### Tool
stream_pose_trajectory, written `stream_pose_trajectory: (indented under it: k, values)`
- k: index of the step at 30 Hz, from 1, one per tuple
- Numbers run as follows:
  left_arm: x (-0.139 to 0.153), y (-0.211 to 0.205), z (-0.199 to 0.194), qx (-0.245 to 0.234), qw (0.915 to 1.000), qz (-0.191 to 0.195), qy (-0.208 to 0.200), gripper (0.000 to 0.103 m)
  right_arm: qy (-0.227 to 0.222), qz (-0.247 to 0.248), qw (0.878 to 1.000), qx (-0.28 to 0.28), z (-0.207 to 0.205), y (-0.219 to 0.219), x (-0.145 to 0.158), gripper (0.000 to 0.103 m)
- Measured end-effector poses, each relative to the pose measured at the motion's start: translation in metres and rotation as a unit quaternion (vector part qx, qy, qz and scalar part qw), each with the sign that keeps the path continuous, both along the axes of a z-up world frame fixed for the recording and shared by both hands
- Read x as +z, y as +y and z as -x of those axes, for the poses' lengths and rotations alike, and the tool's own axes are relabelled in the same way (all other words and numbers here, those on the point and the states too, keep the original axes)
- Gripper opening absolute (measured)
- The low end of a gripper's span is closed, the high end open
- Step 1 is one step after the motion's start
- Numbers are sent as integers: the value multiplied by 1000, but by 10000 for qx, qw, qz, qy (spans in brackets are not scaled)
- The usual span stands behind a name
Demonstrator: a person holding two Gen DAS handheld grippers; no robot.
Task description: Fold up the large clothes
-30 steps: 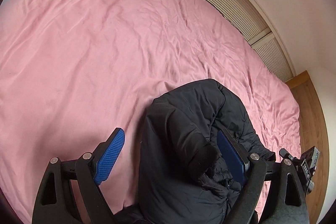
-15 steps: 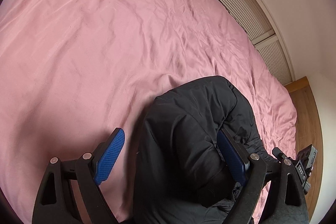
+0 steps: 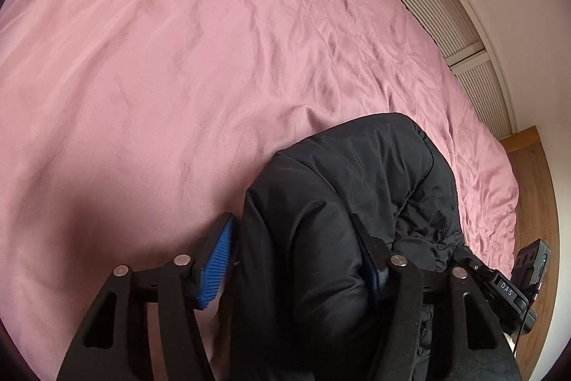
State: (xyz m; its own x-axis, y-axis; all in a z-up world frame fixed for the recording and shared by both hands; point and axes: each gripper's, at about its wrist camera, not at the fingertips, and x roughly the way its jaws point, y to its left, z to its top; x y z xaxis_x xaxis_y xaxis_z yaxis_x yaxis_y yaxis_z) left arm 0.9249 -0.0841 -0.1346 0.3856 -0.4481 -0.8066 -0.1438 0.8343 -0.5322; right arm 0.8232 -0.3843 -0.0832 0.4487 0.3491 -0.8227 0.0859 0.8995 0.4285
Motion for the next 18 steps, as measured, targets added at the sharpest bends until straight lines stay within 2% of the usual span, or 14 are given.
stream_pose_trajectory:
  k: [1,2,4,11,18]
  values:
    - [0,-4,0,-106,9999,-4,5,31,20,62,10000,35,0,1,0,25]
    - [1,-8,1,-218,9997,-65,-14,27,36,136,9999,89,1,2,0,19]
    - [5,-17,4,-416,9987,-287,-90,18,10,335,9992,222,4,5,3,16]
    - [33,-22,21,-642,9949,-507,-587,13,-341,826,9947,515,26,12,33,12]
    - [82,-21,61,-941,9852,-537,-1326,12,-868,1106,9862,873,80,15,86,12]
